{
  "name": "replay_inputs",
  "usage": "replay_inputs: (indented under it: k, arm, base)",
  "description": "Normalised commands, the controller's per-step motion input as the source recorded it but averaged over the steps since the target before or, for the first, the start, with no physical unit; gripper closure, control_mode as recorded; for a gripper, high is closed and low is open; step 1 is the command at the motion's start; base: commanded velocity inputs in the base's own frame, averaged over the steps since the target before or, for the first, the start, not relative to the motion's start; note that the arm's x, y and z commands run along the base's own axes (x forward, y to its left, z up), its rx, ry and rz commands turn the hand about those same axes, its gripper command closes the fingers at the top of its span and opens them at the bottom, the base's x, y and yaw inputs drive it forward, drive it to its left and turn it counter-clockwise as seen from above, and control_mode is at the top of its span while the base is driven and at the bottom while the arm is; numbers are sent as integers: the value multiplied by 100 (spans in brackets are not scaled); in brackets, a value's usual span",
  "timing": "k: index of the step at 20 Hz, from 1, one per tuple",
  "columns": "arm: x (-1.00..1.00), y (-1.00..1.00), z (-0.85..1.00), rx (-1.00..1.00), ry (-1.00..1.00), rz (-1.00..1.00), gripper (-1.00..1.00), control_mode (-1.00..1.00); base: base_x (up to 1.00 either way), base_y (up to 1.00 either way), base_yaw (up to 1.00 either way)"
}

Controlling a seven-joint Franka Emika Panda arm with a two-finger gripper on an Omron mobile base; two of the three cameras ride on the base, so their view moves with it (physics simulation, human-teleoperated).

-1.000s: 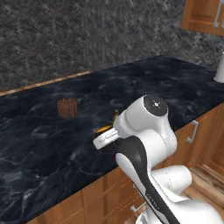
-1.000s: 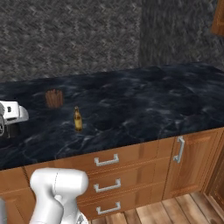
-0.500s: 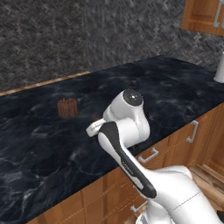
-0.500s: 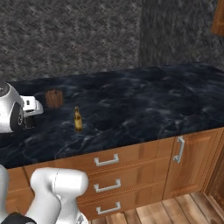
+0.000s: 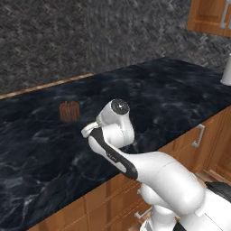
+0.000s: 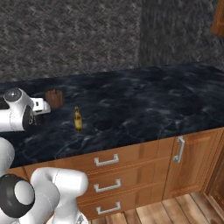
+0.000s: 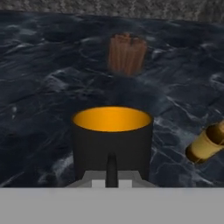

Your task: Open the cabinet directly in front. Then move the beer and the mug to the dining counter with the jar on it.

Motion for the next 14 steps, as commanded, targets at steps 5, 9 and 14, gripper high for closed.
replay_inputs:
  k: [5, 9, 14]
  arm:
    - [9, 8, -28, 8, -20, -5, 100, -100]
    - [0, 0, -16, 17, -18, -1, 100, -100]
    - [0, 0, 0, 4, -6, 0, 100, -100]
  base:
    - [0, 0, 0]
    - [0, 0, 0]
    - [0, 0, 0]
